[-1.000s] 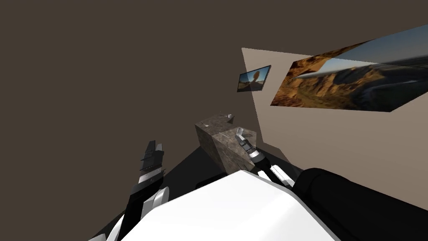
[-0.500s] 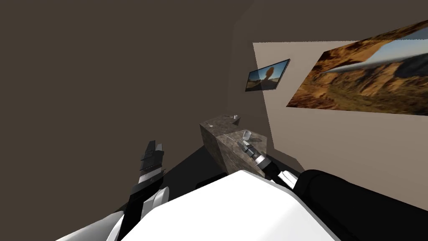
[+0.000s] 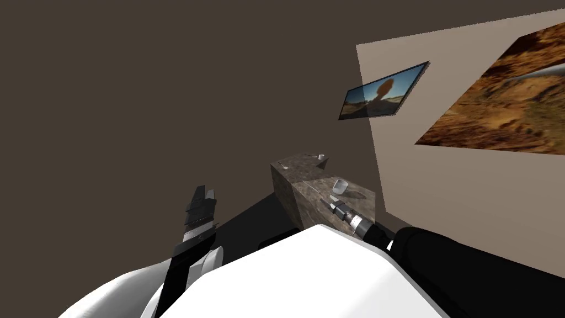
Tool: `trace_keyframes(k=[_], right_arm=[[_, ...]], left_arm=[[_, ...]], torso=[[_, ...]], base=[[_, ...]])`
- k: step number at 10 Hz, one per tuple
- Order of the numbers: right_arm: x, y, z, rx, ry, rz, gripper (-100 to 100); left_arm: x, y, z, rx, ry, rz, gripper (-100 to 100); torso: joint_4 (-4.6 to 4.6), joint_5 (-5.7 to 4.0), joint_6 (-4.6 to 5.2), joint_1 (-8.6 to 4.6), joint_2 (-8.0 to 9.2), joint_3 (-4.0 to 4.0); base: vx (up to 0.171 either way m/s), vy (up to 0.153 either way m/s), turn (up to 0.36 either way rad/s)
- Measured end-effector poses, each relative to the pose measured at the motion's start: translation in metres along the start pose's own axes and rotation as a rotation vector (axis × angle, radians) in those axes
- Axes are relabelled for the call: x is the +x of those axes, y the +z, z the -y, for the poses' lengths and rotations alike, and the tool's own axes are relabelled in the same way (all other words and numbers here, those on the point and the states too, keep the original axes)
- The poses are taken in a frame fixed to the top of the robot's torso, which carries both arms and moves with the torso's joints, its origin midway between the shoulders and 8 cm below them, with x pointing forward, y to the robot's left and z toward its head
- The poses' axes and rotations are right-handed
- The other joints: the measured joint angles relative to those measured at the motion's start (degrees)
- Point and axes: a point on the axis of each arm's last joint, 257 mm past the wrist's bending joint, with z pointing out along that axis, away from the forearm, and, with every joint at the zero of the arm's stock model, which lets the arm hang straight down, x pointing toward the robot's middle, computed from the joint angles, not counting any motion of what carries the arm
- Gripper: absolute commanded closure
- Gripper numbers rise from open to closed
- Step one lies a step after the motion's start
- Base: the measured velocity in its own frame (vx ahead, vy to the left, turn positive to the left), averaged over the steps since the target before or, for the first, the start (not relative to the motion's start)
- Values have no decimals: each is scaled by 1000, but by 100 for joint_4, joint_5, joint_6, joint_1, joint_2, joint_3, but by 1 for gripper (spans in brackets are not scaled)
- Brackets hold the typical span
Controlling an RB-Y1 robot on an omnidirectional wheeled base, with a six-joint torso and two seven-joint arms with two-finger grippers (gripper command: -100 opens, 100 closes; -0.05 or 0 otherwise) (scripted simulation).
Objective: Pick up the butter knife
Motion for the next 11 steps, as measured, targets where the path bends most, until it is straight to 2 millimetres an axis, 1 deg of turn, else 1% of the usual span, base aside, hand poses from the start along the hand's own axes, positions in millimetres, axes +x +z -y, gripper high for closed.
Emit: trace_keyframes(k=[2, 4, 5, 6, 7, 9, 10, 11], right_arm=[[26, -18, 18, 32, -53, -97, -100], [41, -36, 31, 58, -92, -185, -100], [49, -47, 39, 73, -106, -226, -100], [55, -53, 45, 80, -111, -244, -100], [70, -62, 54, 89, -124, -290, -100], [79, -77, 61, 99, -138, -341, -100], [82, -85, 66, 104, -145, -370, -100], [92, -97, 72, 111, -150, -414, -100]], left_arm=[[0, 0, 0, 0, 0, 0, 0], [0, 0, 0, 0, 0, 0, 0], [0, 0, 0, 0, 0, 0, 0], [0, 0, 0, 0, 0, 0, 0], [0, 0, 0, 0, 0, 0, 0], [0, 0, 0, 0, 0, 0, 0], [0, 0, 0, 0, 0, 0, 0], [0, 0, 0, 0, 0, 0, 0]], torso=[[-2, 1, -2, 2, -9, -6], [-2, 1, -2, 3, -8, -5], [-2, 1, 0, 2, -9, -6], [1, 1, 3, 7, 6, 2], [0, 2, -3, 10, -3, -2], [1, 2, 0, 10, 6, 2], [1, 2, 0, 7, 4, 2], [-3, -1, -2, -5, -17, -10]], base=[[147, -15, 299], [141, -22, 247], [93, -22, 79], [130, -2, 286], [123, -23, 161], [101, -25, 191], [182, -61, 304], [184, -30, 214]])
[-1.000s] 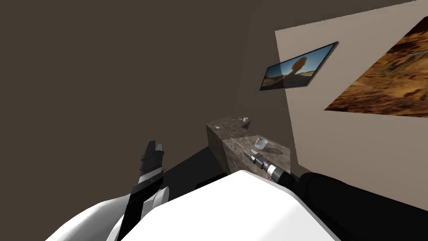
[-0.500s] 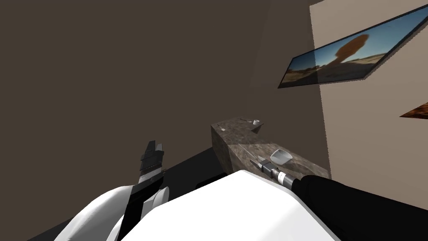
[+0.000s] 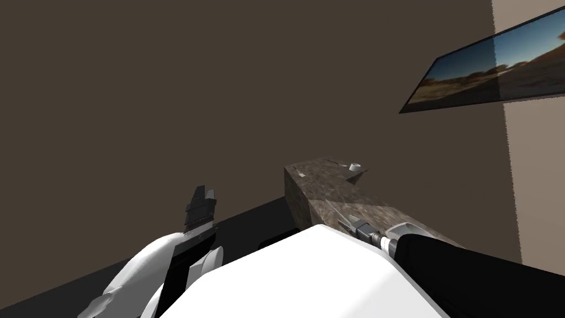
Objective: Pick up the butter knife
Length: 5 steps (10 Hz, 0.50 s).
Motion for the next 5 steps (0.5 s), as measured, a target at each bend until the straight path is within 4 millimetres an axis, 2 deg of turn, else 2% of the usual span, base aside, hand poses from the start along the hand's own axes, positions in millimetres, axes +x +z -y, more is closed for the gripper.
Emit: trace_keyframes(k=[2, 4, 5], right_arm=[[22, -10, 11, 6, -10, -72, -100], [45, -22, 17, 5, -11, -134, -100], [45, -22, 17, 5, -11, -137, 0]], left_arm=[[0, 0, 0, 0, 0, 0, 0], [0, 0, 0, 0, 0, 0, 0], [0, 0, 0, 0, 0, 0, 0]], torso=[[-2, 3, 1, 15, -7, -5], [2, 2, 5, 11, 16, 7], [7, 4, 8, 22, 38, 20]], base=[[161, -30, 216], [70, -39, 77], [9, -6, -2]])
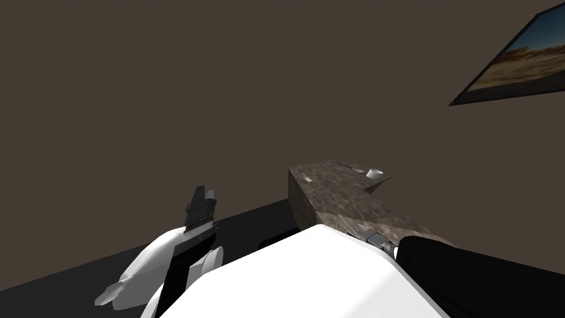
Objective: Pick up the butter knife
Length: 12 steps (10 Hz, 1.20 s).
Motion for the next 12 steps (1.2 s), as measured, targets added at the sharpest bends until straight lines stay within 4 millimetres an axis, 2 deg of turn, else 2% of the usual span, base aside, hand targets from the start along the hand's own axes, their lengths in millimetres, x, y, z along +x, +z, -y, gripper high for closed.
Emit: trace_keyframes(k=[1, 5, 8, 9, 12], right_arm=[[0, 0, 0, 0, 0, 0, -100], [4, 9, 26, 43, 45, 2, -100], [6, 17, 55, 93, 96, 4, -100], [6, 17, 56, 96, 98, 5, 100], [6, 17, 56, 95, 102, 6, 100]], left_arm=[[0, 0, 0, 0, 0, 0, 0], [0, 0, 0, 0, 0, 0, 0], [0, 0, 0, 0, -1, 0, 0], [0, 0, 0, 0, 0, 0, 0], [0, 0, 0, 0, 0, 0, 0]], torso=[[4, 2, 0, 8, 15, 9], [14, 6, 0, 25, 56, 33], [15, -25, -25, -3, 36, 23], [11, -28, -20, -19, 17, 13], [4, -34, -25, -31, -7, -2]], base=[[-41, 30, 177], [-84, 46, 189], [-88, 65, 167], [-9, 7, -10], [0, 0, 0]])
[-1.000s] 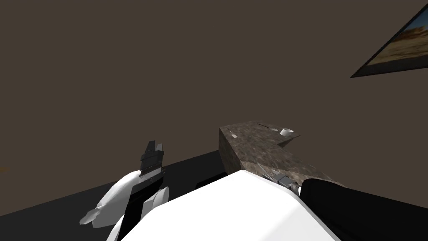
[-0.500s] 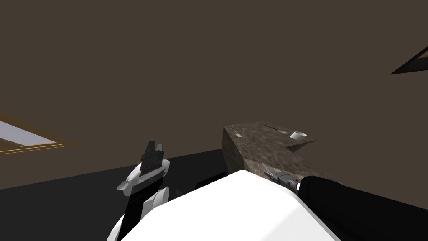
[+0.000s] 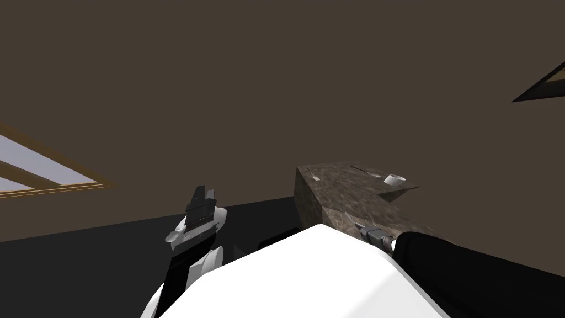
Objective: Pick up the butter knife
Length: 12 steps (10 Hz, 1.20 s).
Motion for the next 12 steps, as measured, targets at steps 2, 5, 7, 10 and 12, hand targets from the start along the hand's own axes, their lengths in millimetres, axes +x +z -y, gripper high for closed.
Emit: trace_keyframes(k=[2, 5, 7, 10, 12], right_arm=[[0, 0, 0, 0, -1, 0, 0], [2, -5, -15, -26, -30, -3, 100], [0, -10, -28, -49, -54, -4, 100], [0, -18, -45, -78, -85, -5, 100], [0, -19, -51, -90, -97, -5, 0]], left_arm=[[0, 0, 0, 0, 0, 0, 0], [0, 0, 0, 0, 0, 0, 0], [0, 0, 0, 0, 0, 0, 0], [0, 0, 0, 0, 0, 0, 0], [0, 0, 0, 0, 0, 0, 0]], torso=[[0, -2, 1, -2, -2, -1], [-7, -7, 7, -20, -34, -19], [-6, -8, 3, -24, -31, -18], [-5, -8, 6, -17, -23, -14], [-4, -10, -1, -16, -15, -9]], base=[[0, 0, 0], [97, -61, -225], [67, -51, -131], [61, -34, -153], [12, -5, -12]])
